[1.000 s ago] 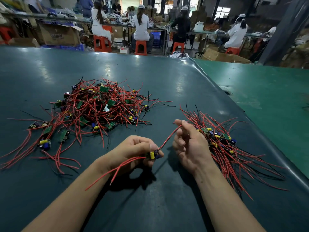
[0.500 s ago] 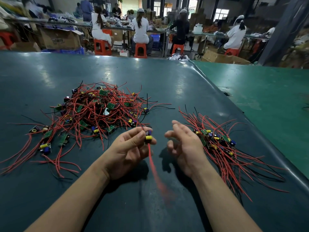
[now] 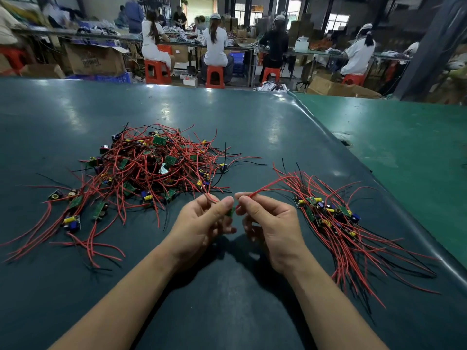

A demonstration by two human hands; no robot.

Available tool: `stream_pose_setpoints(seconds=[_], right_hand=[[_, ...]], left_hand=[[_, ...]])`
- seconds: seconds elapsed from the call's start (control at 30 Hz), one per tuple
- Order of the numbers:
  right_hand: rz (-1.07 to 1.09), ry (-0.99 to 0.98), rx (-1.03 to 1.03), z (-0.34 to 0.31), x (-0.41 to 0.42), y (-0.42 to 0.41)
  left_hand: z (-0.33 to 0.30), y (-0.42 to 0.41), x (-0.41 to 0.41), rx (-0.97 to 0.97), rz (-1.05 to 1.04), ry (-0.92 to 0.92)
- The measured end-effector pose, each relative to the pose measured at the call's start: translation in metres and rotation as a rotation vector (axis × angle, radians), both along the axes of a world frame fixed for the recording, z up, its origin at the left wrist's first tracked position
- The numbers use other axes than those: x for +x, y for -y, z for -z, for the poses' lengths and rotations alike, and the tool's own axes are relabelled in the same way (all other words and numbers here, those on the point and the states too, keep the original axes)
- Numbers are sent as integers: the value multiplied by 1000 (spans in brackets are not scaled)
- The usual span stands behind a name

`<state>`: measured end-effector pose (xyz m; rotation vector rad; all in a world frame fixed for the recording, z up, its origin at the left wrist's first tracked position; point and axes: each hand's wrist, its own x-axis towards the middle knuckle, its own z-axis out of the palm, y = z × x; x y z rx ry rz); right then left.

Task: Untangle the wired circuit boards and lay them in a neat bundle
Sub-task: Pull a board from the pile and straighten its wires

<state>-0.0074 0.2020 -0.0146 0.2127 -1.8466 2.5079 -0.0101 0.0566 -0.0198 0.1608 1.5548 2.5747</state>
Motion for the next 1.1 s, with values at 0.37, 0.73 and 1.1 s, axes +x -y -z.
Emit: stream_pose_setpoints(seconds=[0.37,0.73,1.1], right_hand=[[191,-21,66,5,-3,3],[240,-16,2,4,-6,-2],[191,-71,20,3,-4,0]], left_hand=[[6,-3,2,-133,37,-114],[6,-1,1,-175,77,-82],[4,-3,5,-147,75,-60]])
